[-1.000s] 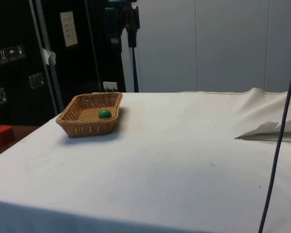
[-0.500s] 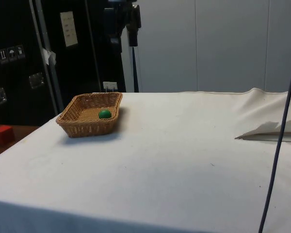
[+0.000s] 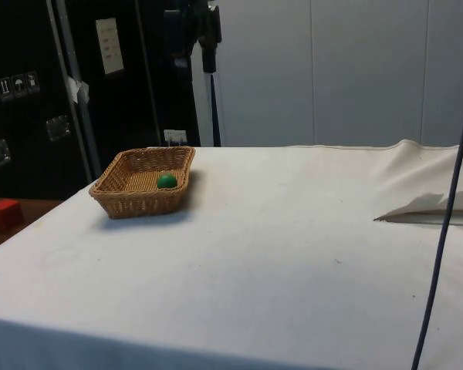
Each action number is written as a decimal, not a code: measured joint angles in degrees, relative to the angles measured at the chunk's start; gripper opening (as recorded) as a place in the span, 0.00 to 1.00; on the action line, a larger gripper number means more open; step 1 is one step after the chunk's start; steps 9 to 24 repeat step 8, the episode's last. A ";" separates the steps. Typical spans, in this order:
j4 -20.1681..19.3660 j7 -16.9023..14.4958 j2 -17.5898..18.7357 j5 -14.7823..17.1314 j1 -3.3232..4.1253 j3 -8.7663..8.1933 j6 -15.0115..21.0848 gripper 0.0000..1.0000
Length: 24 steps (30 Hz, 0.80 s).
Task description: Pick up the ball and place it into the basket.
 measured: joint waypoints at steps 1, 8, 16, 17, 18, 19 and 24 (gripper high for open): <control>0.00 -0.23 0.00 0.00 0.00 0.00 0.00 1.00; -0.06 -1.55 -0.17 0.06 0.00 0.11 0.00 1.00; -0.06 -1.55 -0.17 0.06 0.00 0.11 0.00 1.00; -0.06 -1.55 -0.17 0.06 0.00 0.11 0.00 1.00; -0.06 -1.55 -0.17 0.06 0.00 0.11 0.00 1.00; -0.06 -1.55 -0.17 0.06 0.00 0.11 0.00 1.00; -0.06 -1.55 -0.17 0.06 0.00 0.11 0.00 1.00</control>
